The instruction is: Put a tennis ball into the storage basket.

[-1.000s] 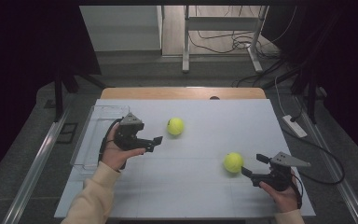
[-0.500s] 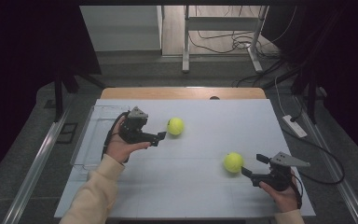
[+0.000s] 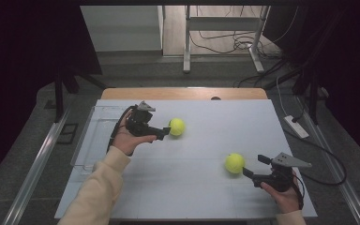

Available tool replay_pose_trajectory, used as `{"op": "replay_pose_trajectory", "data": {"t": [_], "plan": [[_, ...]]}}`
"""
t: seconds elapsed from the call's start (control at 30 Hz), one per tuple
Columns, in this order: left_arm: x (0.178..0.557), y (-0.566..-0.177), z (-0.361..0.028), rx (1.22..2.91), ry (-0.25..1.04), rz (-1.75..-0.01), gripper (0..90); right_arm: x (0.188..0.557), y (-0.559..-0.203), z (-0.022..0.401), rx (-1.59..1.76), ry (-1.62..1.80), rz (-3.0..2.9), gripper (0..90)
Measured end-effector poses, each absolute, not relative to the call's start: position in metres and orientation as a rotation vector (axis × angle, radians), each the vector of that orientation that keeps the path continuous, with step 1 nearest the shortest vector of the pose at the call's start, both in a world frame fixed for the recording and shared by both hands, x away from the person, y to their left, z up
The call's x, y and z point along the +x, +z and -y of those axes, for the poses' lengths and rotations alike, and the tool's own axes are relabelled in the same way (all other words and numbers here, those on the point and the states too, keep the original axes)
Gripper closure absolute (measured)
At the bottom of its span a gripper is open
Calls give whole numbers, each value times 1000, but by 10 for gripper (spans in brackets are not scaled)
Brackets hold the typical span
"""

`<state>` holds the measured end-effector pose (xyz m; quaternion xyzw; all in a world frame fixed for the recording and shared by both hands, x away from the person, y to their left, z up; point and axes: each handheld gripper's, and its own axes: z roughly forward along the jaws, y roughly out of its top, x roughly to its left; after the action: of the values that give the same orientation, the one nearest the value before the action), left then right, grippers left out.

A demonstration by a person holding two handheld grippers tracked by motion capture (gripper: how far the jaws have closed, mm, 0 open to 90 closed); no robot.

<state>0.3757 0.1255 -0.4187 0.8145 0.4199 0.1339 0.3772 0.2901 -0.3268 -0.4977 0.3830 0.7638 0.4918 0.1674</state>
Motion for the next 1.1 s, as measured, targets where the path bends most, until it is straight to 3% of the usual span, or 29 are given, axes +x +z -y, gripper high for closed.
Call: {"op": "replay_pose_trajectory", "data": {"t": [1.1], "plan": [[415, -427, -96, 2148, 329, -1084, 81, 290, -500, 326, 1084, 1378, -2181, 119]]}}
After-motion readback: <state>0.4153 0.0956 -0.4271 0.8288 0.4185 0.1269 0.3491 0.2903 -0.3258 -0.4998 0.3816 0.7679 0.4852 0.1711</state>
